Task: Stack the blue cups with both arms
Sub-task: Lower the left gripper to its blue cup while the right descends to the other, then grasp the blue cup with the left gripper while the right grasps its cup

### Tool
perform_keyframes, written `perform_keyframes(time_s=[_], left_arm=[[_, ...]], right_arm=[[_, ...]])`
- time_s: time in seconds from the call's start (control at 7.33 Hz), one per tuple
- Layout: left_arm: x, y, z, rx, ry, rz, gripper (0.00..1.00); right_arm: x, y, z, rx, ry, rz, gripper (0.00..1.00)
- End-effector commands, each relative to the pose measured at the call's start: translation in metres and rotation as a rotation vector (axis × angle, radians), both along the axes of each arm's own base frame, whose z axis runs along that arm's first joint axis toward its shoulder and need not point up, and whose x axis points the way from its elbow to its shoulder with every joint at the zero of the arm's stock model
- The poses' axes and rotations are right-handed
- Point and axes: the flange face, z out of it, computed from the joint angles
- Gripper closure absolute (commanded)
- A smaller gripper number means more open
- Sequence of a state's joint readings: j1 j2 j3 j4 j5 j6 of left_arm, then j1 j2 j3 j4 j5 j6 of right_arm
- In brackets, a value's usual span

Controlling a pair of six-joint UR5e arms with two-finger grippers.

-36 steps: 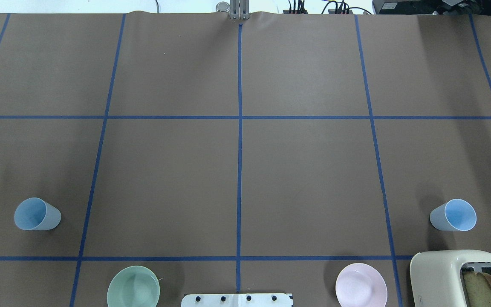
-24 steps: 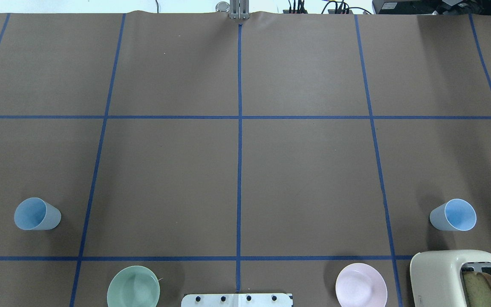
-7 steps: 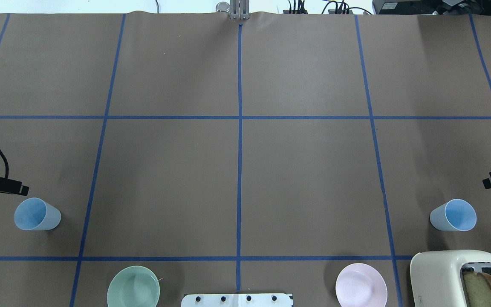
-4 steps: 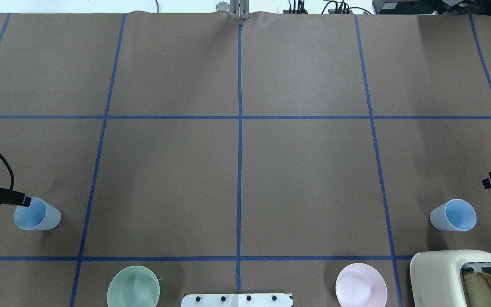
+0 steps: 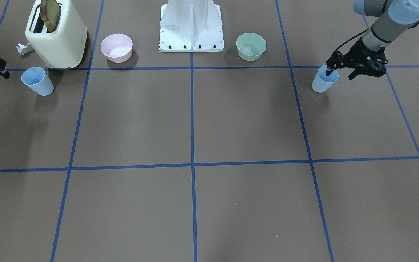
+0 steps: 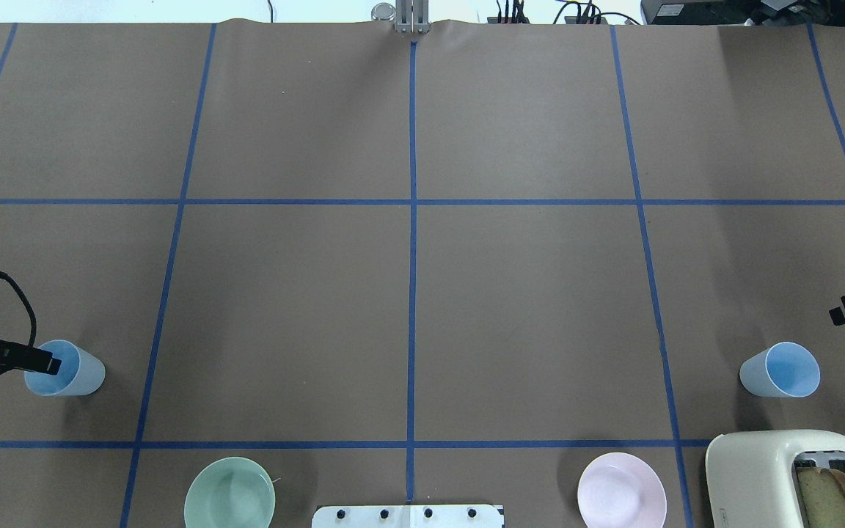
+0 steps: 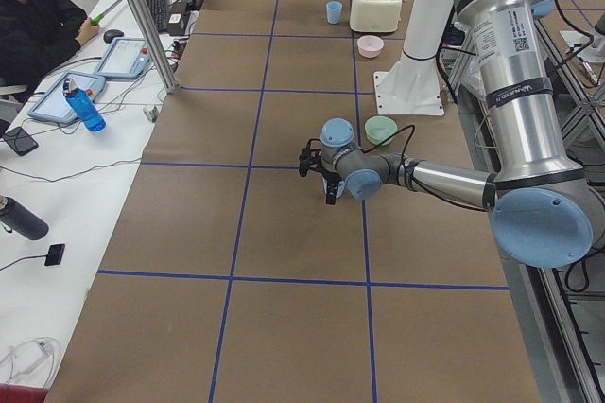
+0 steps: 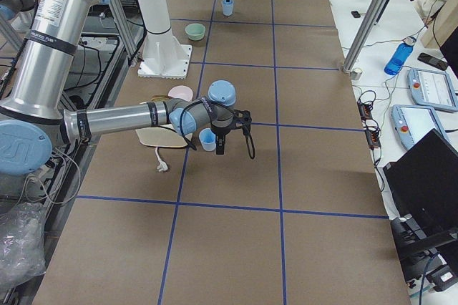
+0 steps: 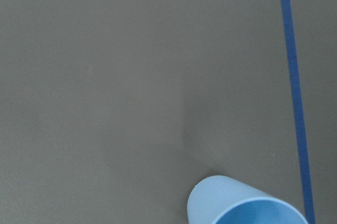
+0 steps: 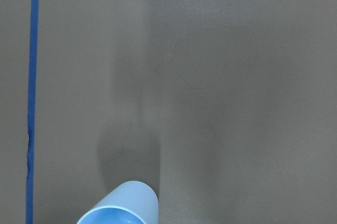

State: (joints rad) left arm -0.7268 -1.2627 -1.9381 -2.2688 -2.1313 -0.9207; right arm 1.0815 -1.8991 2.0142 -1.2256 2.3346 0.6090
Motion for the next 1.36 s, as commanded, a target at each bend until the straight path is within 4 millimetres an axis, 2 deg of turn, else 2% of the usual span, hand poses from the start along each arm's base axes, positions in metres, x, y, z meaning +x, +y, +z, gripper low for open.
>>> perform_keyframes(time_s=[0.0,0.14,0.27,0.68,0.82,0.95,1.23], left_arm=[[0.007,0.003,0.006,0.006,-0.02,0.005,0.02],[0.007,0.003,0.006,0.008,-0.019,0.004,0.06],[0.008,0.003,0.005,0.011,-0.017,0.006,0.19],[0.009,0.002,0.006,0.03,0.006,0.005,0.87],[0.01,0.002,0.008,0.027,0.005,0.006,1.0],[0.011,0.001,0.007,0.028,0.006,0.008,1.0],[0.02,-0.006,-0.012,0.043,0.044,0.014,1.0]], right_arm=[[0.0,-0.001,0.0,0.0,0.0,0.0,0.0],[-0.001,-0.001,0.0,0.0,0.0,0.0,0.0],[-0.001,-0.002,0.001,-0.001,-0.001,-0.001,0.0],[-0.002,-0.003,0.002,-0.002,-0.001,-0.001,0.0],[-0.002,-0.003,0.002,-0.002,-0.001,-0.001,0.0],[-0.002,-0.003,0.002,-0.001,-0.001,-0.001,0.0],[-0.003,-0.004,0.005,-0.008,0.003,0.0,0.0]])
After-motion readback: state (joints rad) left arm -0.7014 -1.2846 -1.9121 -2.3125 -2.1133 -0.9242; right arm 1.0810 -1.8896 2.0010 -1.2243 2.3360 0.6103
